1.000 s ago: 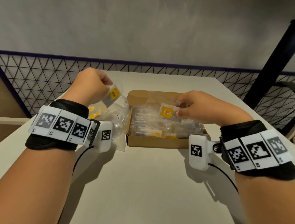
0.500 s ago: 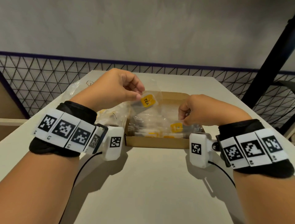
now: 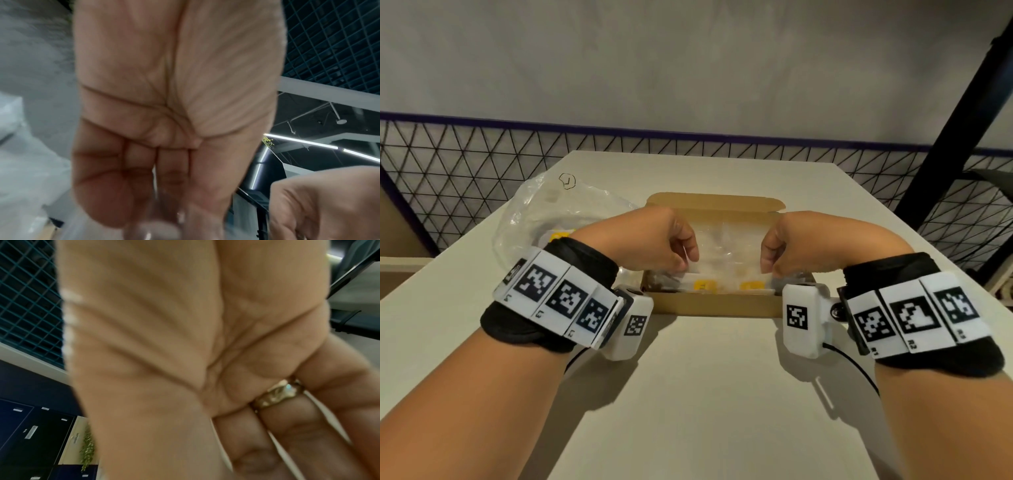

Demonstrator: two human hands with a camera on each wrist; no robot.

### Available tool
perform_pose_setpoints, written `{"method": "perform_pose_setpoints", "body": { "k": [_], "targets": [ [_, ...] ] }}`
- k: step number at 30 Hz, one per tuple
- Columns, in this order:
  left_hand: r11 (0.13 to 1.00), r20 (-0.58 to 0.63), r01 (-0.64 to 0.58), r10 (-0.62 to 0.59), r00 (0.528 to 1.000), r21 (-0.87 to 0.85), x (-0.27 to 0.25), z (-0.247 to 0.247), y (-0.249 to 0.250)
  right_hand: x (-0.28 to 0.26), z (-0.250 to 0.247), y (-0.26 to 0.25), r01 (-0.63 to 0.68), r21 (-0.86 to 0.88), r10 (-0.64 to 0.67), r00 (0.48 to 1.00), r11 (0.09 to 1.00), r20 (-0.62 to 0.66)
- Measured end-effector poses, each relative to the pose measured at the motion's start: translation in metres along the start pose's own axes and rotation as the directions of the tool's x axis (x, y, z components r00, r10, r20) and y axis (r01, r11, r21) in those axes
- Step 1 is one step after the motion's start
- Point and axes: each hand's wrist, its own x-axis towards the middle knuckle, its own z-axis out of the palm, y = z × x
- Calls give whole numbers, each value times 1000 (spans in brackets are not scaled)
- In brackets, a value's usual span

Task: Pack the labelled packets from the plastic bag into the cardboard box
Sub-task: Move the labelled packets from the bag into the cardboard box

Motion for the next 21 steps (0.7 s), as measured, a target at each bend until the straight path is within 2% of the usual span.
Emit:
{"method": "perform_pose_setpoints", "body": {
  "k": [4,8,10,18,21],
  "targets": [
    [997,31,12,-14,999,71,-1,2,1,0,0,-1,1,4,-1,1000,1000,-11],
    [990,81,76,-86,993,117,-2,0,2,0,2,-2,-9,4,9,999,1000,31],
    [985,69,98,-109,992,145,-4,-1,1,0,1,-1,-20,-5,20,999,1000,47],
    [984,65,101,-111,992,145,-6,-4,4,-1,-1,0,-71,-60,73,997,996,27],
    [990,86,112,-119,989,88,-8,-9,6,1,-1,1,-77,-110,79,997,991,8]
  ]
}}
